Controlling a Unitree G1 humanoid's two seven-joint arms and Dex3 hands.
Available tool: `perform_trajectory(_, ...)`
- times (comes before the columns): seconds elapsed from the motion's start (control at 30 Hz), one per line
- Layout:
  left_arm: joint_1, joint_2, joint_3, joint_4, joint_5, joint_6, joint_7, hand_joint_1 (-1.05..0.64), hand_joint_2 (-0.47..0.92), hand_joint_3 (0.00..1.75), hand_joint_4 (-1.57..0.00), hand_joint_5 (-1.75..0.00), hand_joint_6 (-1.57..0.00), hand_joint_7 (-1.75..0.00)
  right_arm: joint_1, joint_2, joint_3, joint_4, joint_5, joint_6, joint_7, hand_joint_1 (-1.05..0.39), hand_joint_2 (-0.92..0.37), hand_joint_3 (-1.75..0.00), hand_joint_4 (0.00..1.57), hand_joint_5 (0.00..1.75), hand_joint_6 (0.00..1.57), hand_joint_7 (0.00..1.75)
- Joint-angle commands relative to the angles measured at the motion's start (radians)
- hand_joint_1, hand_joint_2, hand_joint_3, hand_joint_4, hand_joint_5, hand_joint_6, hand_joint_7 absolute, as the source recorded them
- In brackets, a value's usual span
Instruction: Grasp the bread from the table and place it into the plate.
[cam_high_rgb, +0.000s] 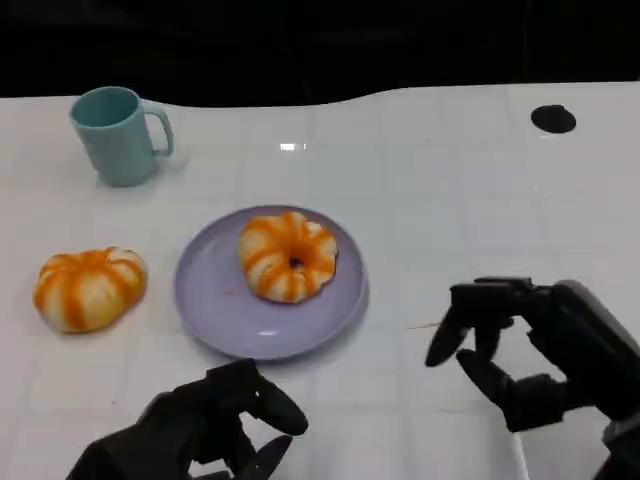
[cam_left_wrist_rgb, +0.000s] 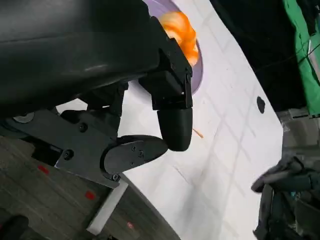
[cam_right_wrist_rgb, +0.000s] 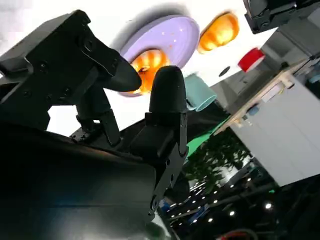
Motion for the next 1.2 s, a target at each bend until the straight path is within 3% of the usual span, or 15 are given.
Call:
perform_trajectory(0.03,0.0,0.012,0.012,-0.003,-0.009,0.009,-0.003,-0.26,0.8,0.65,-0.65,-1.75,-0.63,-1.27,0.057,-0.027,-0.049,-0.029,0.024,-0.028,-0.014,0.01,-0.24,-1.54,0.93,1.75,0.81,1.42)
perform_trajectory(0.4,-0.005,0.022,0.026,-0.003,-0.021,0.018,-0.009,-0.25,0.81,0.65,-0.65,-1.75,-0.63,-1.27,0.167,-0.029,-0.115,-0.101,-0.011,0.03,-0.029,0.03,-0.16,-1.63,0.93,1.75,0.82,1.43)
perform_trajectory(0.8,-0.007,0.034,0.048,0.013,-0.036,0.013,-0.01,-0.25,0.8,0.64,-0.65,-1.75,-0.64,-1.26,0.183,-0.025,-0.097,-0.043,-0.096,0.024,-0.06,0.03,-0.18,-1.53,0.9,1.75,0.83,1.43)
perform_trajectory(1.2,-0.011,0.029,0.045,0.03,-0.029,-0.01,-0.003,-0.24,0.81,0.64,-0.64,-1.75,-0.64,-1.25,0.17,-0.023,-0.09,-0.007,-0.093,0.009,-0.074,0.04,-0.17,-1.53,0.9,1.75,0.84,1.43)
